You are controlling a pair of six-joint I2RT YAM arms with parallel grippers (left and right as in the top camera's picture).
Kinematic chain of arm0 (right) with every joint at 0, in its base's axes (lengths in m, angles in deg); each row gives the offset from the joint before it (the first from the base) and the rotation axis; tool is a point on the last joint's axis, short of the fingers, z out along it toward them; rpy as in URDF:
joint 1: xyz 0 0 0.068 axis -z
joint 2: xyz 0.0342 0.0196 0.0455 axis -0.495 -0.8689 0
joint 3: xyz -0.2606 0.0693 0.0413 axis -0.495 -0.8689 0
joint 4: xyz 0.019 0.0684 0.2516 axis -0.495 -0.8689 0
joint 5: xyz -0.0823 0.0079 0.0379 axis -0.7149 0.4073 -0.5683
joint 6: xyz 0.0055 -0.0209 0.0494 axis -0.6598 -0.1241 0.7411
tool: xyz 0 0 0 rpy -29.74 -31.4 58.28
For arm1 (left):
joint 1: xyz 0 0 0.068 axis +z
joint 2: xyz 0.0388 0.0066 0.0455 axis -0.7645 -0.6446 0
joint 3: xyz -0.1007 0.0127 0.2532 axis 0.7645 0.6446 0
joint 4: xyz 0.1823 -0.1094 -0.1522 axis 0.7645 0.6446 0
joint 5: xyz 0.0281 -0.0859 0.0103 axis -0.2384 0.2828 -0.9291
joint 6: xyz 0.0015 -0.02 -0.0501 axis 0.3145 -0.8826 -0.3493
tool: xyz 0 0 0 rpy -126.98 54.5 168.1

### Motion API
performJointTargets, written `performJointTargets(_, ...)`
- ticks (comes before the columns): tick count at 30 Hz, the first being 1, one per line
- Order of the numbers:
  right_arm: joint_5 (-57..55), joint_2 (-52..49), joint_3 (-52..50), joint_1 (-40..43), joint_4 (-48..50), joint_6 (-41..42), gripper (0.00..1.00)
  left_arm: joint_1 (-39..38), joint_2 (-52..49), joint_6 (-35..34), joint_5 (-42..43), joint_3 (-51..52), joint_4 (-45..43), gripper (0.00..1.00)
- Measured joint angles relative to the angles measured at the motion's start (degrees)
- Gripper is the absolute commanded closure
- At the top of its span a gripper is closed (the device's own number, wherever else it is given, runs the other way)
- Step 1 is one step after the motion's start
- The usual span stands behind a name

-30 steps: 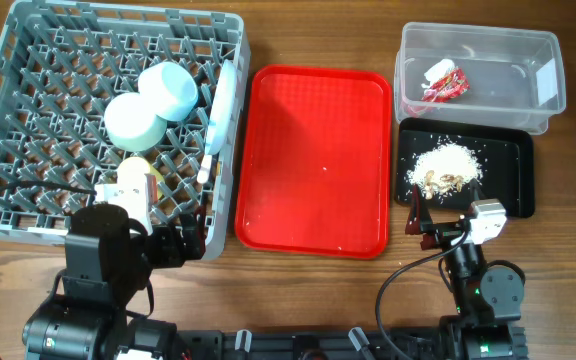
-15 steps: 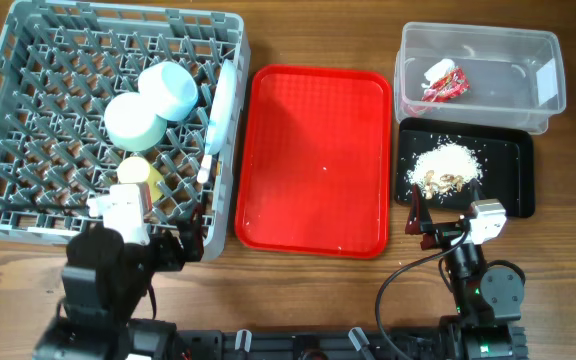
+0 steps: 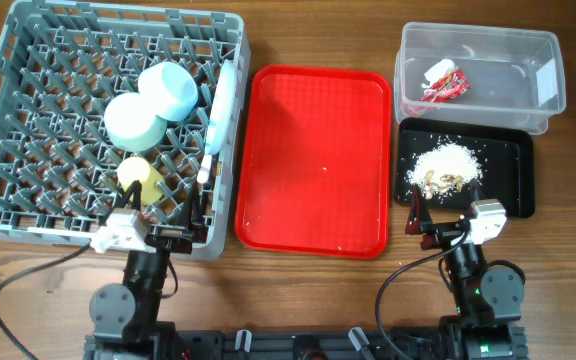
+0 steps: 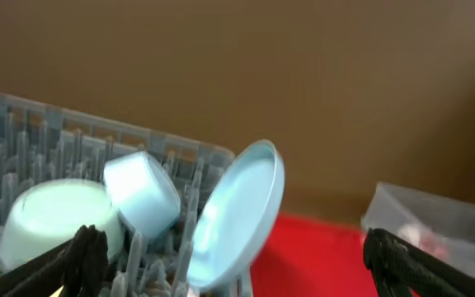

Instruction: Sort waste into correct bins and load items into the dishwasher rack

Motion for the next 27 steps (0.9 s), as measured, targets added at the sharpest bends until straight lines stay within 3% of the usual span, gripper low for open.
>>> performJointTargets(3,0.0,0.0,0.0,0.0,0.0,0.0,0.0,0.0,0.1,2.4,0.4,3.0,-5.4,0.0)
performJointTargets(9,0.0,0.0,0.0,0.0,0.0,0.0,0.0,0.1,0.1,5.2,1.9,4.4,5.4,0.0)
performJointTargets(27,0.0,0.0,0.0,0.0,0.0,0.0,0.0,0.2,0.2,6.0,1.9,4.4,5.4,0.0)
